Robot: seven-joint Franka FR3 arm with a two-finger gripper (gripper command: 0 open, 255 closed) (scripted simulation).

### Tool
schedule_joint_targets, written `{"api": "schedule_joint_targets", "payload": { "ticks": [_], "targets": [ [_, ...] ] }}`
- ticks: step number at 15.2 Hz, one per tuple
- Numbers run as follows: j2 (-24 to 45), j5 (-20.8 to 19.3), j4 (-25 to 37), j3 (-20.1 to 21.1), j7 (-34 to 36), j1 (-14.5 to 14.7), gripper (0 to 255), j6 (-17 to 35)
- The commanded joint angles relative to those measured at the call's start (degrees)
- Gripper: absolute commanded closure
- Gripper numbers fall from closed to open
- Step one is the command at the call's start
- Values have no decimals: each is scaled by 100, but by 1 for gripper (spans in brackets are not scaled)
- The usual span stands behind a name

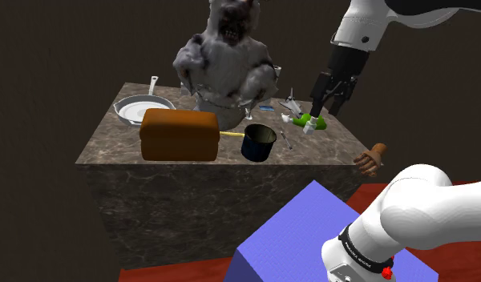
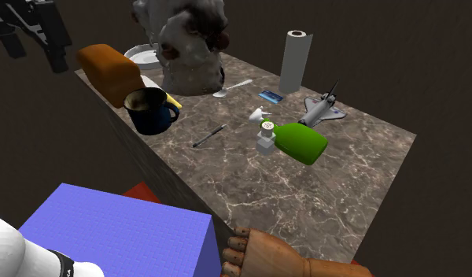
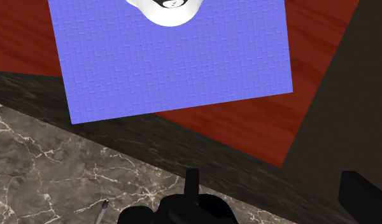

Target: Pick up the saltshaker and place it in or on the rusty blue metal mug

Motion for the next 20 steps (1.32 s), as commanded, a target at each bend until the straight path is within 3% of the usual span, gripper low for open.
{"api": "schedule_joint_targets", "payload": {
  "ticks": [1, 11, 20],
  "targets": [
    [0, 0, 0, 0, 0, 0, 0, 0],
    [1445, -796, 369, -1060, -1267, -360, 0, 633],
    [3173, -1076, 1273, -1886, -2375, -578, 0, 1122]
  ]
}}
